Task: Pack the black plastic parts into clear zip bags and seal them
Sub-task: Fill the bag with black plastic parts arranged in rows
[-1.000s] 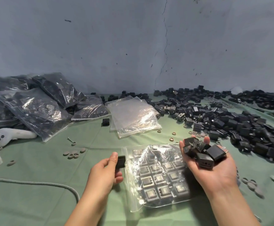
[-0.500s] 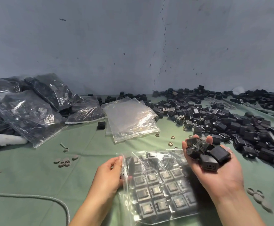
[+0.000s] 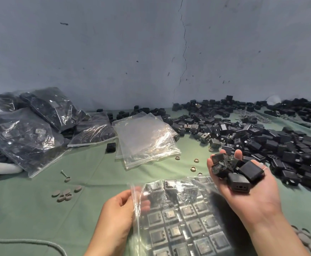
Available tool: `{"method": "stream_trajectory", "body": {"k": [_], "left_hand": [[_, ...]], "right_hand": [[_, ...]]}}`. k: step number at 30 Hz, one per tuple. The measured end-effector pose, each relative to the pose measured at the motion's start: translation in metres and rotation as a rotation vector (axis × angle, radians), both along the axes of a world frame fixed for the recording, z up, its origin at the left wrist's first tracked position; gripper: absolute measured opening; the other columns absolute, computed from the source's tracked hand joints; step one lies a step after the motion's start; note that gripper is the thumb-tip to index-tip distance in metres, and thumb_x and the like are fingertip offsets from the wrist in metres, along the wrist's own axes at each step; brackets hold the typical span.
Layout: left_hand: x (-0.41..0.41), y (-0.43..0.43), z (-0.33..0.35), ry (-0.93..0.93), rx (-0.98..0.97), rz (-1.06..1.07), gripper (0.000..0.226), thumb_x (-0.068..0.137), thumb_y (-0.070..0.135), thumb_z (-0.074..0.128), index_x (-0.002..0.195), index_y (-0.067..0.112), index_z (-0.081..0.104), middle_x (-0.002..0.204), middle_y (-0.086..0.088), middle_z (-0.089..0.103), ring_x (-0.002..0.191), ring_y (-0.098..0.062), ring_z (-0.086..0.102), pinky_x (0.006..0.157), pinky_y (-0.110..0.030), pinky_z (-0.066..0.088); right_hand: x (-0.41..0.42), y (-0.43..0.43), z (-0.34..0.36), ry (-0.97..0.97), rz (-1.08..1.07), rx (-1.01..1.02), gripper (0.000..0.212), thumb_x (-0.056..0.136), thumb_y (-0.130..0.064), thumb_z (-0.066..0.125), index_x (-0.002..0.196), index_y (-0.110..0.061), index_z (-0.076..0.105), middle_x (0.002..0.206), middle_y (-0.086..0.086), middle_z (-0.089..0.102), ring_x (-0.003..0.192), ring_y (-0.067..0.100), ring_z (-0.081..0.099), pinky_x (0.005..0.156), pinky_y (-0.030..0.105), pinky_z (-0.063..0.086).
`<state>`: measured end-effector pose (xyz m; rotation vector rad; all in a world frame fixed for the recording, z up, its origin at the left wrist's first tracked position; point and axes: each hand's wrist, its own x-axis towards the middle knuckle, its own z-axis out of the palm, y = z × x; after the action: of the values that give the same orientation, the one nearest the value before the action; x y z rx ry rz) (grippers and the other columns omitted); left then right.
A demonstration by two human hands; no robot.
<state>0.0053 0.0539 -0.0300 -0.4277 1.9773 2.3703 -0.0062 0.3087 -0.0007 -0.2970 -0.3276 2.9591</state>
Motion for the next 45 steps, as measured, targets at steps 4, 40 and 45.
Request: {"method": "stream_trajectory", "body": {"k": [4, 40, 45], "left_hand": [[0.002, 0.0, 0.008, -0.026, 0.203, 0.078, 0.01, 0.096, -0.002, 0.055, 0.098, -0.008, 0.062, 0.077, -0.027, 0.072, 0.057, -0.028, 0.072, 0.047, -0.028, 0.058], [-0.003, 0.013, -0.006, 0.07, 0.399, -0.142, 0.091, 0.075, -0.032, 0.051, 0.144, 0.026, 0.042, 0.119, -0.023, 0.065, 0.083, -0.035, 0.074, 0.057, -0.032, 0.062], [0.0, 0.021, 0.0, 0.107, 0.305, -0.161, 0.066, 0.088, -0.024, 0.049, 0.128, 0.03, 0.052, 0.106, -0.017, 0.073, 0.086, -0.025, 0.075, 0.061, -0.022, 0.059]], "right_hand": [[0.0, 0.0, 0.0, 0.009, 0.016, 0.002, 0.024, 0.1, -0.034, 0.043, 0.108, -0.021, 0.062, 0.114, 0.014, 0.07, 0.101, 0.033, 0.07, 0.084, 0.055, 0.055], [0.014, -0.018, -0.009, -0.037, 0.039, 0.003, 0.033, 0.099, -0.037, 0.046, 0.11, -0.017, 0.07, 0.115, 0.022, 0.071, 0.106, 0.043, 0.067, 0.085, 0.057, 0.055], [0.017, -0.022, -0.007, -0.054, 0.04, -0.013, 0.034, 0.099, -0.036, 0.047, 0.114, -0.016, 0.069, 0.117, 0.023, 0.07, 0.105, 0.043, 0.067, 0.081, 0.057, 0.056]]}}
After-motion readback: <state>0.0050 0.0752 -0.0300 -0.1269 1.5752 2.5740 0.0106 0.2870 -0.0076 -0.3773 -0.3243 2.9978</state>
